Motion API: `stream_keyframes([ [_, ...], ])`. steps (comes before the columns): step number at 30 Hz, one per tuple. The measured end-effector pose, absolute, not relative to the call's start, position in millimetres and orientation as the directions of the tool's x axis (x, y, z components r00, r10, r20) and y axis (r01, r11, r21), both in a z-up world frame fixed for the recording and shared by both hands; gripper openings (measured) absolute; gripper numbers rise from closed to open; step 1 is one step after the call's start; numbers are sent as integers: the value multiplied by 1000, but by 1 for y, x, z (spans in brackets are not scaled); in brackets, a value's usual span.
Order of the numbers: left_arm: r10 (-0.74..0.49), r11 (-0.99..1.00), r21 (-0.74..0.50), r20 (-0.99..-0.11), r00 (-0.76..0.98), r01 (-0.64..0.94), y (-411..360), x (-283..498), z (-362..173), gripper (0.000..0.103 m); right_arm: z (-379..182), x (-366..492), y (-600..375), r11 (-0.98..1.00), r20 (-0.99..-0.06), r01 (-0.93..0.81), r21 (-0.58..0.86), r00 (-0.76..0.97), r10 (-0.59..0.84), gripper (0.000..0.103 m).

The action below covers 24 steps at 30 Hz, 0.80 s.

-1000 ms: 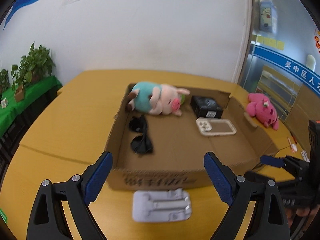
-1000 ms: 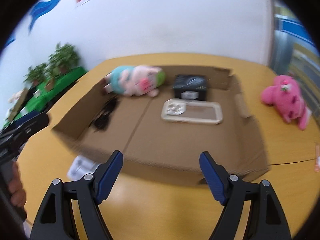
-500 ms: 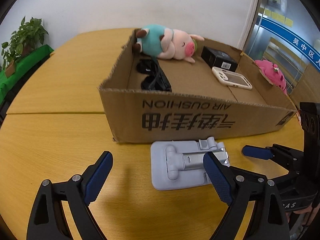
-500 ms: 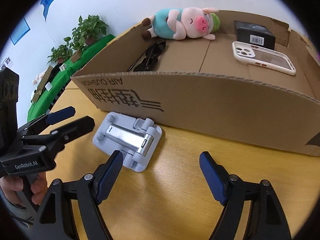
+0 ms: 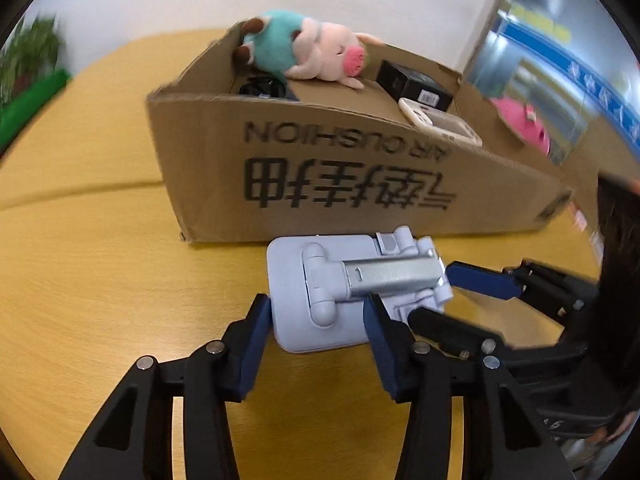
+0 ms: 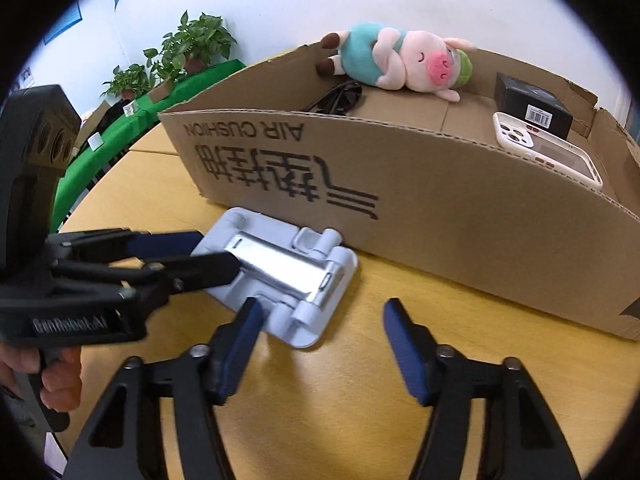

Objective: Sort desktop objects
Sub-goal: 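Close the left gripper on the white phone stand, then lift the phone stand with the left gripper over the cardboard box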

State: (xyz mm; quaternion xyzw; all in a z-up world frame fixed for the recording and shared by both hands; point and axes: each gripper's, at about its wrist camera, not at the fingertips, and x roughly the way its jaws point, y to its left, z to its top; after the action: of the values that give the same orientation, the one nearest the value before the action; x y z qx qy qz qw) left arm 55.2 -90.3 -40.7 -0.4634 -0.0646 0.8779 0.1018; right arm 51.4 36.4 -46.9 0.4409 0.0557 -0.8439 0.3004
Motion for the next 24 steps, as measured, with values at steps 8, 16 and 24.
stream_keyframes([
  [8, 275, -956, -287, -797, -538, -62, -105, 57, -40, 35, -47, 52, 37, -800, -766, 557, 221, -409, -496, 34],
  [16, 277, -956, -286, -793, -542, -70, -95, 64, -36, 33, -45, 60, 49, -808, -757, 540, 234, -420, -500, 31],
  [24, 286, -955, -272, -751, -595, -116, -71, 77, -1, 33, -17, 78, 72, -829, -712, 522, 201, -504, -489, 30],
])
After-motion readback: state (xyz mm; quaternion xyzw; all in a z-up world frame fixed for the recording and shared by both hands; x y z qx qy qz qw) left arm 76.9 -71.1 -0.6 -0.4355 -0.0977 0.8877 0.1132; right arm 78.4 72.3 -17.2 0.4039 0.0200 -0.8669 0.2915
